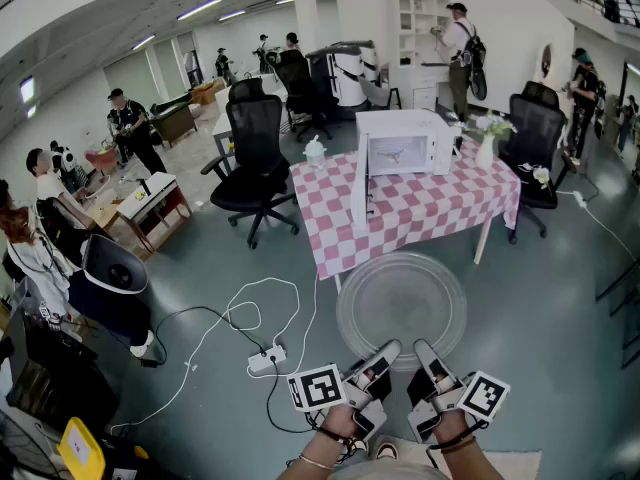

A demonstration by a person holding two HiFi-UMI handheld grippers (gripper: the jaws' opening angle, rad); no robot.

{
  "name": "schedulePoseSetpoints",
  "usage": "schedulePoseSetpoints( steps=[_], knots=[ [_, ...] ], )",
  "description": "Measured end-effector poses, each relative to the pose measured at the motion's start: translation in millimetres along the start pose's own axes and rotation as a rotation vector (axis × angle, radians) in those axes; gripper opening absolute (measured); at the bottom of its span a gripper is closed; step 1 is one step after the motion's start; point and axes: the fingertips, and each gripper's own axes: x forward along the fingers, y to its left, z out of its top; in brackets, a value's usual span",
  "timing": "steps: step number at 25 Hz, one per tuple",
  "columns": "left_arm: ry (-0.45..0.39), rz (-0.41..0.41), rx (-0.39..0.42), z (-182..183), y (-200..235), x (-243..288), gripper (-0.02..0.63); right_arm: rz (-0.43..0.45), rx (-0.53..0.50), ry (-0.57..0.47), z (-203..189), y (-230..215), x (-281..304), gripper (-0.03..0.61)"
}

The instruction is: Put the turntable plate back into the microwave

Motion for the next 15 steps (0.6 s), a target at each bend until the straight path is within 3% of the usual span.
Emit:
schedulePoseSetpoints(
  steps=[2,15],
  knots=[
    [-0.003,0.006,-0.021,-2.1,2.5,1.0,0.066,0.003,-0.004,0.000,0.9,-1.4,0.1,0.072],
    [0.032,-0.028,0.055,10.4,5.6,2.3,0.066,0.000,-0.027,-0.012,-1.6,-0.6,9.2,0.074]
  ],
)
